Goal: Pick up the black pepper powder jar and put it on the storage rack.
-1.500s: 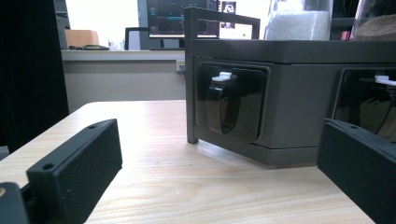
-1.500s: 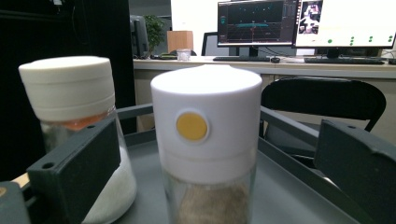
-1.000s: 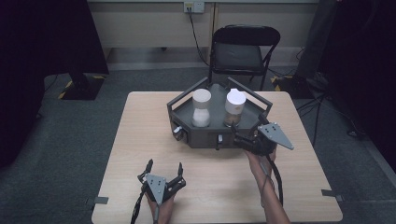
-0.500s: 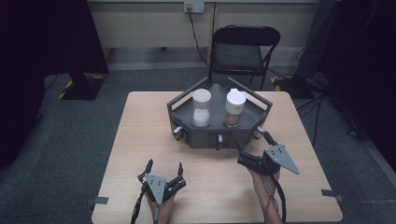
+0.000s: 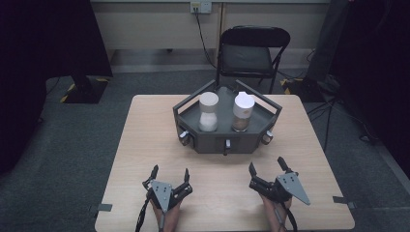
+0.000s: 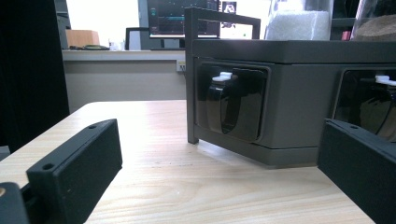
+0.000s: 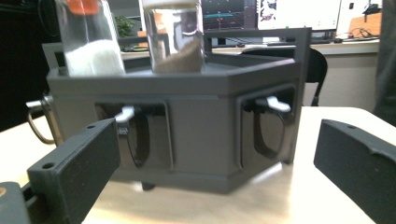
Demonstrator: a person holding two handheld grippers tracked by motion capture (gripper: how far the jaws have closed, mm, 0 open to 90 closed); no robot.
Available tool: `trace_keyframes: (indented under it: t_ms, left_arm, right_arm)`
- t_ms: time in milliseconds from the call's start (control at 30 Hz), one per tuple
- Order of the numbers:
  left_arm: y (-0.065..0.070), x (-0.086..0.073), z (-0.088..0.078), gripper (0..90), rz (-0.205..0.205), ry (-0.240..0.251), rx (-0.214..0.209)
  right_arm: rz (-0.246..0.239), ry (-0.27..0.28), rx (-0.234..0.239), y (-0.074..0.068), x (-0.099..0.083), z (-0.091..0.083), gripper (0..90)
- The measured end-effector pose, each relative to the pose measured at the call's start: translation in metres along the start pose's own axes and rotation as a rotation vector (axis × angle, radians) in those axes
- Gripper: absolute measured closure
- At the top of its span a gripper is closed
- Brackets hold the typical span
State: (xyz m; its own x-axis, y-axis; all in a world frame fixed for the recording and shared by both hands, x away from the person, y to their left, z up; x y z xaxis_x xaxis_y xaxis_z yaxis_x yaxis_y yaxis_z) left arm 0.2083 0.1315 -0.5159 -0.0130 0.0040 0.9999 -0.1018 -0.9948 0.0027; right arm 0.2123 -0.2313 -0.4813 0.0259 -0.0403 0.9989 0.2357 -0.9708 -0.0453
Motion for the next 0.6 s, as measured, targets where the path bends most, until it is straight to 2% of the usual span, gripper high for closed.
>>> trace_keyframes:
  t_ms: [133, 233, 333, 400, 600]
  left_arm:
    - [0.000, 0.000, 0.000, 0.0, 0.000, 0.000, 0.000]
    - [0.000, 0.000, 0.000, 0.1, 0.000, 0.000, 0.000]
    - [0.000, 0.000, 0.000, 0.1, 0.000, 0.000, 0.000]
    - [0.000, 0.000, 0.000, 0.1, 0.000, 0.000, 0.000]
    - [0.000, 0.000, 0.000, 0.1, 0.000, 0.000, 0.000]
  right_arm:
    - [-0.029, -0.016, -0.023, -0.003, -0.011, -0.005, 0.0]
    - [-0.024, -0.019, -0.032, -0.005, -0.018, -0.008, 0.0]
    - [-0.054, -0.019, -0.050, -0.008, -0.024, -0.010, 0.0]
    - [-0.046, -0.021, -0.044, -0.007, -0.026, -0.011, 0.0]
    - [-0.067, 0.008, -0.067, -0.011, -0.031, -0.015, 0.0]
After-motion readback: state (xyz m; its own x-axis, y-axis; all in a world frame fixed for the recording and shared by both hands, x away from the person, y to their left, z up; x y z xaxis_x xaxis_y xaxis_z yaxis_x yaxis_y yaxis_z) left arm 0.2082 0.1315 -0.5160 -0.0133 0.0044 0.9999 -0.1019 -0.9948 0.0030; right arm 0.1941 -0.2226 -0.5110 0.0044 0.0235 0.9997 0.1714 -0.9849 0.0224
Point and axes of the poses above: each handheld gripper's, and its own axes: z roughly forward along the jaws, x roughly out of its top, y roughly to its right, the point moved 5 cm from there along z, roughly forward along the jaws, and after that the axes turned 1 degree about x, right-handed, at the moved point
